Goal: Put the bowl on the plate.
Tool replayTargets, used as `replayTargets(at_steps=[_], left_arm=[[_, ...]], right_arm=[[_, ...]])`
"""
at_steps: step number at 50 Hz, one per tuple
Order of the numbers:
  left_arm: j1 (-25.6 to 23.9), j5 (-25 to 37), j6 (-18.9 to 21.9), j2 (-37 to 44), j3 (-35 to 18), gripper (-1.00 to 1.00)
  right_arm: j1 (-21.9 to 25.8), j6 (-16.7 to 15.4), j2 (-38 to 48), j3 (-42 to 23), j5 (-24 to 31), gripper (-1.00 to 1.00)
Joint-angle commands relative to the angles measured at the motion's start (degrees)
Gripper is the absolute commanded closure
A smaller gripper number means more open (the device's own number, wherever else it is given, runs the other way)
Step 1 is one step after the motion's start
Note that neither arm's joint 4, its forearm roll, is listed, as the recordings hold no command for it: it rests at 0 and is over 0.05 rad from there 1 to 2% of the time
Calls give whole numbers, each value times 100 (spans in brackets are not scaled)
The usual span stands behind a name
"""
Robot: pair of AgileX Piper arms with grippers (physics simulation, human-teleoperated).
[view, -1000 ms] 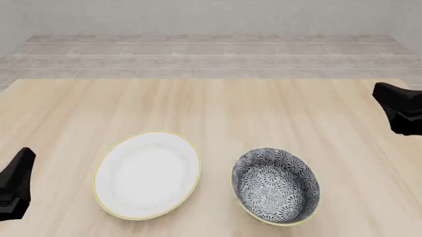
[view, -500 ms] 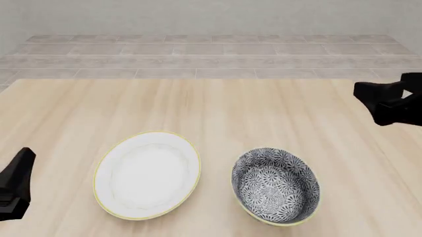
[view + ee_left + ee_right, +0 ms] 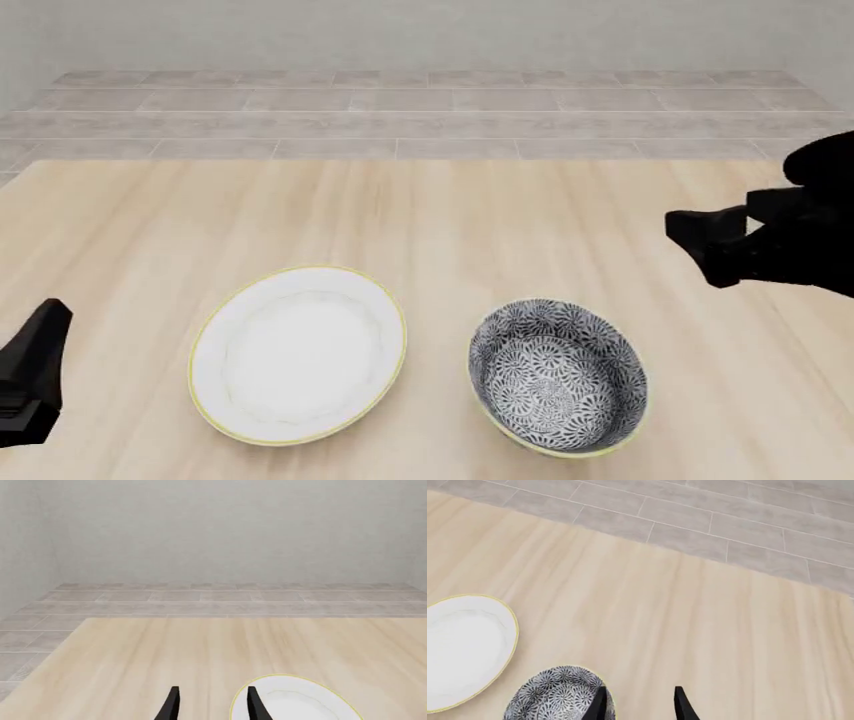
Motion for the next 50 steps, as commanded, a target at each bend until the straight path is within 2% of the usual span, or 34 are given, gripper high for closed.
replayTargets(at_steps=[1,24,50], left_arm=[[0,0,0,0,0,-100],[0,0,0,0,0,-100],[0,0,0,0,0,-100]], right_arm=[[213,186,300,214,-130,-100],[636,592,950,514,-619,-100],[708,865,1585,1101,-1431,-100]])
